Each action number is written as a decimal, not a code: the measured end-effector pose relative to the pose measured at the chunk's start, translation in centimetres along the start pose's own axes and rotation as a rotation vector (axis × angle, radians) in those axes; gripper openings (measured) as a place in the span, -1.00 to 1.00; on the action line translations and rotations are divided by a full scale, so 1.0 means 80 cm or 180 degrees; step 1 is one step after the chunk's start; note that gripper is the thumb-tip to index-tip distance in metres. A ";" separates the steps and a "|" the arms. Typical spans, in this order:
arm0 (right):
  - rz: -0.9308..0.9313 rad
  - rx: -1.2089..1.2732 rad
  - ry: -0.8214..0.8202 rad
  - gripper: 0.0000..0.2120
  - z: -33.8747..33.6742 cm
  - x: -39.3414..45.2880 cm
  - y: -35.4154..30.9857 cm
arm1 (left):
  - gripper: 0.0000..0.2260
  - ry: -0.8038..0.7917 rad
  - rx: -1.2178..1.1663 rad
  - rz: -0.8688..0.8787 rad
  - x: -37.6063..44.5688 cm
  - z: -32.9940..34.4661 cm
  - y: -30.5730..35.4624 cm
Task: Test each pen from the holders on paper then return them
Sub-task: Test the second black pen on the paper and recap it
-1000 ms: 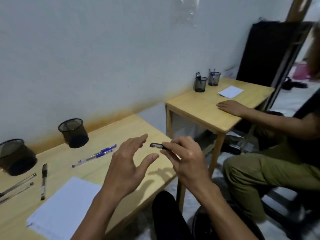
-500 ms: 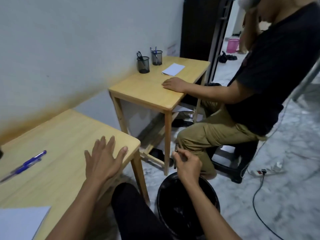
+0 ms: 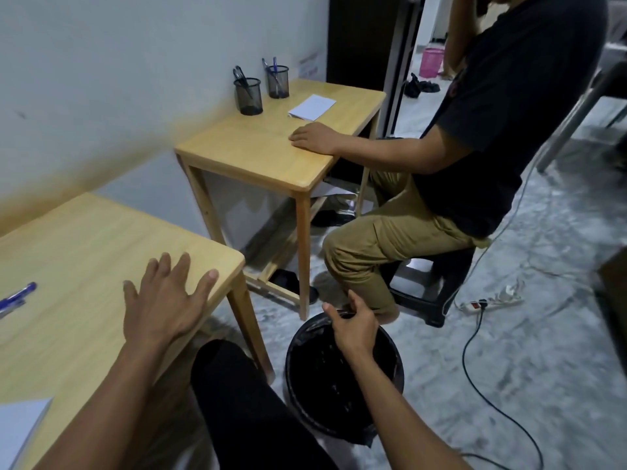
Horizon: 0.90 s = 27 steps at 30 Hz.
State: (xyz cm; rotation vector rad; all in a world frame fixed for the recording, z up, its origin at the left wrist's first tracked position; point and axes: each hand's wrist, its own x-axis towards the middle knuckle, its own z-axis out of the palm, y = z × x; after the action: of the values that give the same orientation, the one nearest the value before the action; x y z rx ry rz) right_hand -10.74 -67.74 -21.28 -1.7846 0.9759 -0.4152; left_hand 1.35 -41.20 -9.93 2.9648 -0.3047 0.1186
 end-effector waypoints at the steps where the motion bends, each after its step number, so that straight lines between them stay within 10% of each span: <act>1: 0.0009 0.0010 -0.0020 -0.29 0.001 0.000 0.002 | -0.25 0.0004 0.0003 0.0009 0.000 0.000 0.000; 20: -0.0137 0.1108 -0.0847 -0.43 0.017 -0.054 -0.121 | -0.47 -0.0216 -0.1030 -0.0169 0.000 -0.023 -0.016; 27: -0.0855 0.1489 -0.1956 -0.84 0.064 -0.155 -0.246 | -0.69 0.0785 -0.2465 -0.0540 -0.073 -0.090 -0.067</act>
State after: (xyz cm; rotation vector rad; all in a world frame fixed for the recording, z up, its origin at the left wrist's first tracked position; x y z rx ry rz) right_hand -6.54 -51.94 -3.98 -1.4699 0.1846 -0.2098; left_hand -3.69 -33.71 -4.22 2.1667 -0.0418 0.2709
